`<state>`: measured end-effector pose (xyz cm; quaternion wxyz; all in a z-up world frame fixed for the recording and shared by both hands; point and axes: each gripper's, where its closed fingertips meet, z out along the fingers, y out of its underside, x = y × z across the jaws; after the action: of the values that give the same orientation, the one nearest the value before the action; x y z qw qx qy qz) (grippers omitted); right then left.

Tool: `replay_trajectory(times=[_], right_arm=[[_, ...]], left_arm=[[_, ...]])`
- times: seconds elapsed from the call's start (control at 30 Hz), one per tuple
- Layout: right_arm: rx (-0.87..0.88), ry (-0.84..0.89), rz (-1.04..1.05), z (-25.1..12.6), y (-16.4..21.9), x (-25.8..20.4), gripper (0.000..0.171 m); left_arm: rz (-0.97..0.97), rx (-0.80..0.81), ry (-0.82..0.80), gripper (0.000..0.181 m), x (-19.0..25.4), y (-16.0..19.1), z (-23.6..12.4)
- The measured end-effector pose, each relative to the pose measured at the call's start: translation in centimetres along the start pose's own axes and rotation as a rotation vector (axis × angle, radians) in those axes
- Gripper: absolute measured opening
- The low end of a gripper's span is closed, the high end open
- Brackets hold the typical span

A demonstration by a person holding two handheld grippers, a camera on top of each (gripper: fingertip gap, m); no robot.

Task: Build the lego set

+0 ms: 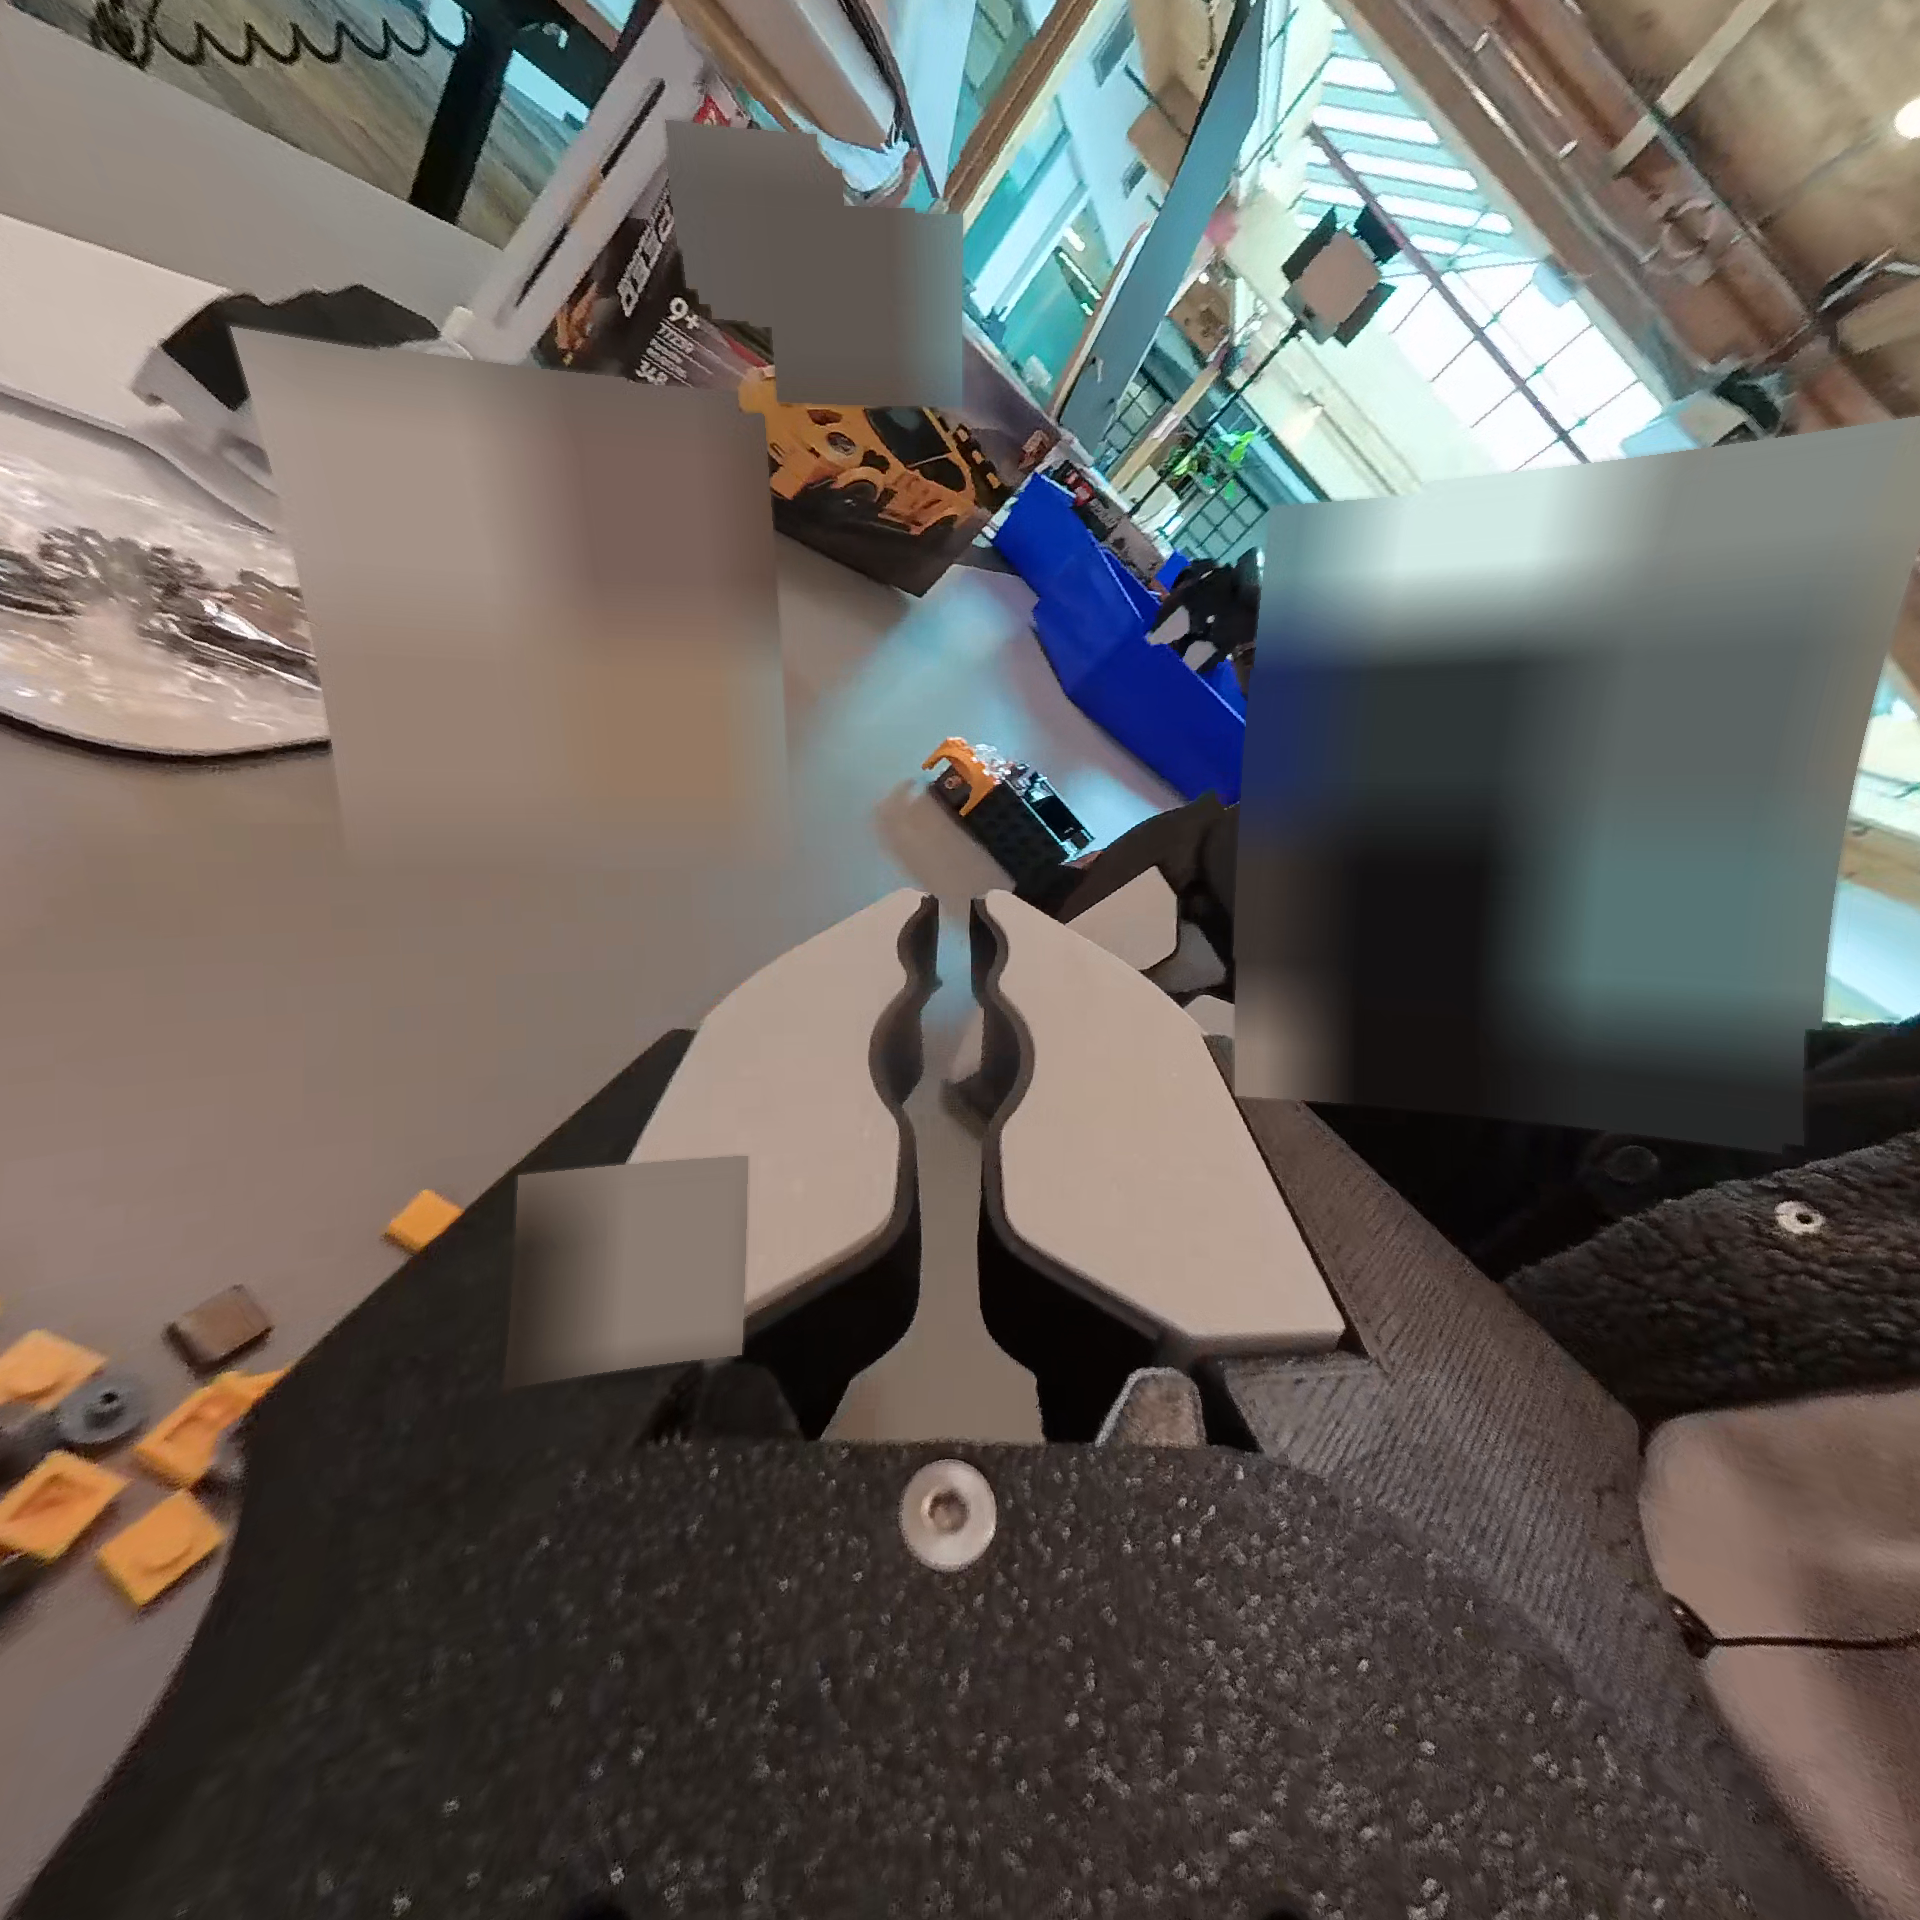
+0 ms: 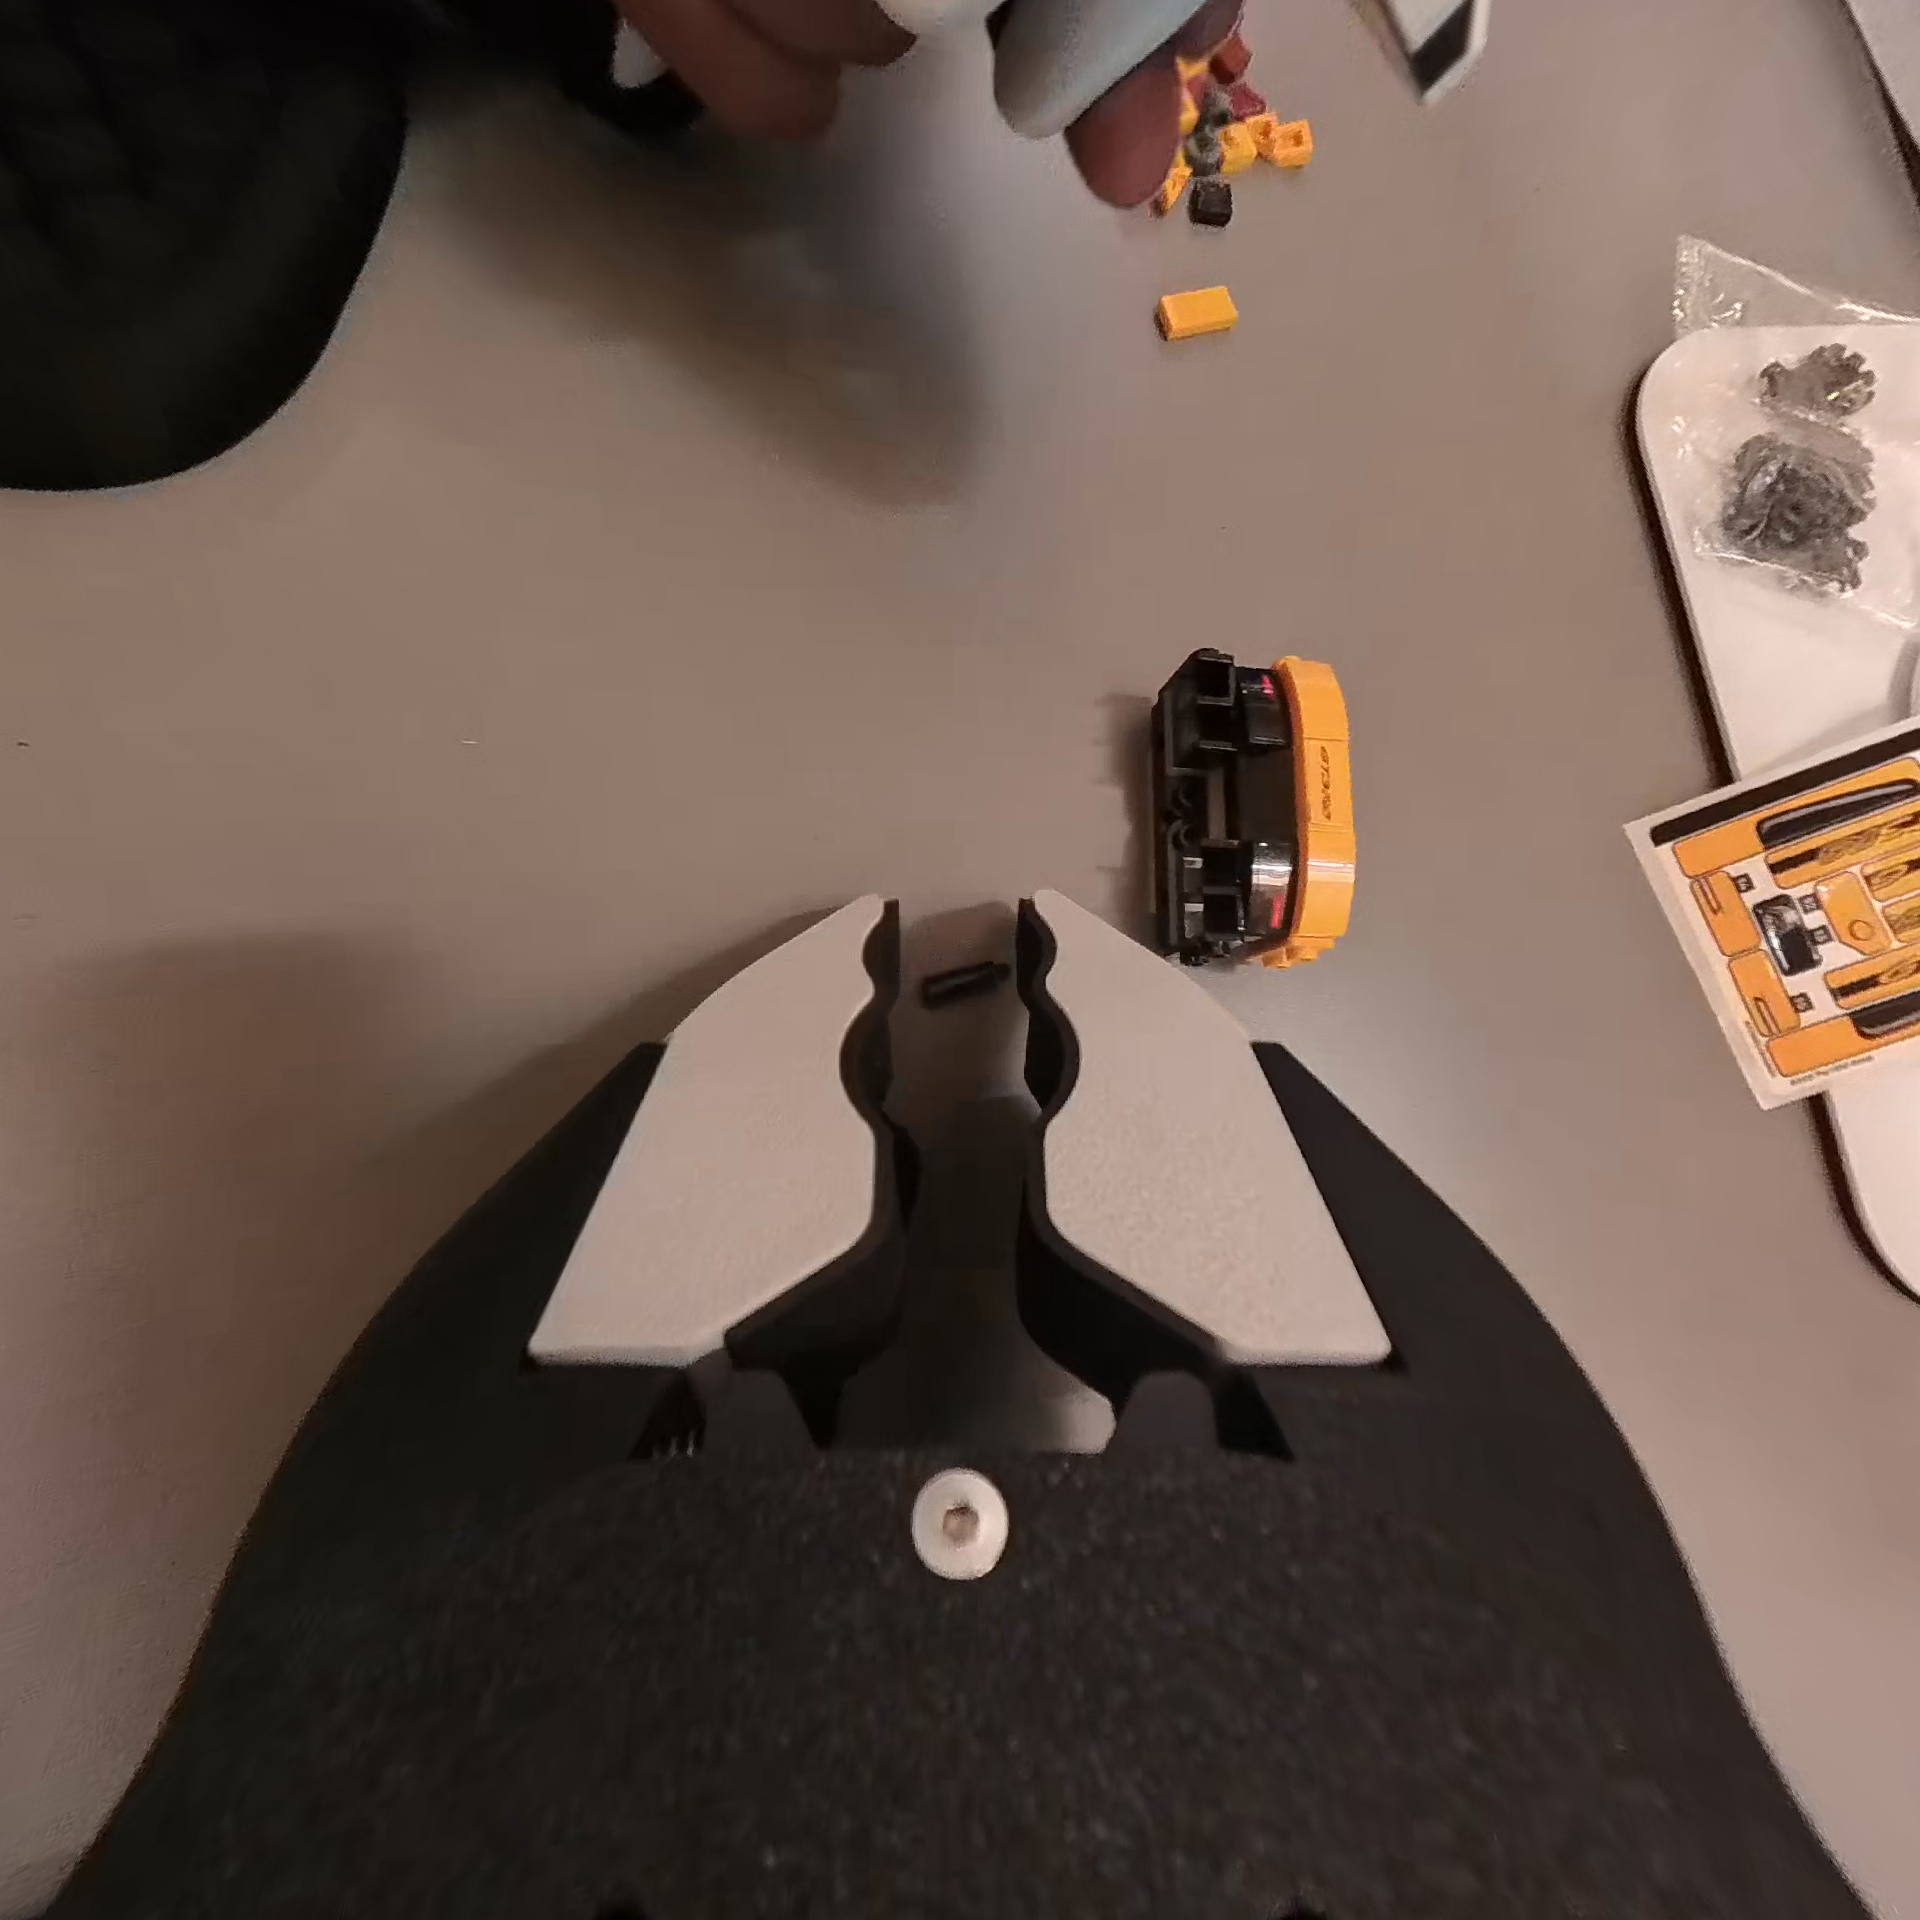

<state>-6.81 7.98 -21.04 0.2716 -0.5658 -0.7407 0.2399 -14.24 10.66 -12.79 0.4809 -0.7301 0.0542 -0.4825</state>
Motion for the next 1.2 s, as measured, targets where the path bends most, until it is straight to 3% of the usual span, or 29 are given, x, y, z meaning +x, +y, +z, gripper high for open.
replay_trajectory(times=[0.03,0.17,0.3,0.43,0.73,0.9,1.0,1.2], right_arm=[[-0.001,-0.005,-0.003,0.0,0.0,-0.1,0.023],[0.003,-0.026,-0.010,-0.4,0.0,-0.3,0.027],[0.037,0.009,0.016,-2.5,-0.2,1.0,0.027],[-0.011,0.058,0.041,-4.7,1.0,2.2,0.026],[-0.040,0.111,0.052,-6.2,2.7,3.2,0.025],[0.038,0.193,0.060,-6.9,1.5,4.6,0.024],[0.143,0.274,0.097,-7.9,0.1,6.1,0.024],[0.282,0.349,0.147,-9.5,-1.6,7.6,0.023]], left_arm=[[0.015,0.001,-0.010,0.005,-0.1,-0.2,-0.1],[0.134,0.028,-0.140,0.004,-1.3,-2.1,-2.0],[0.355,0.028,-0.460,0.000,-3.8,-5.5,-6.8],[0.515,-0.165,-0.719,0.006,-5.8,-5.9,-10.9],[0.633,-0.697,-0.758,0.008,-8.9,1.7,-11.2],[0.648,-0.735,-0.735,0.013,-9.1,2.6,-10.7],[0.666,-0.762,-0.808,0.019,-10.3,2.6,-11.4],[0.628,-0.641,-0.905,0.016,-11.8,0.9,-11.1]])
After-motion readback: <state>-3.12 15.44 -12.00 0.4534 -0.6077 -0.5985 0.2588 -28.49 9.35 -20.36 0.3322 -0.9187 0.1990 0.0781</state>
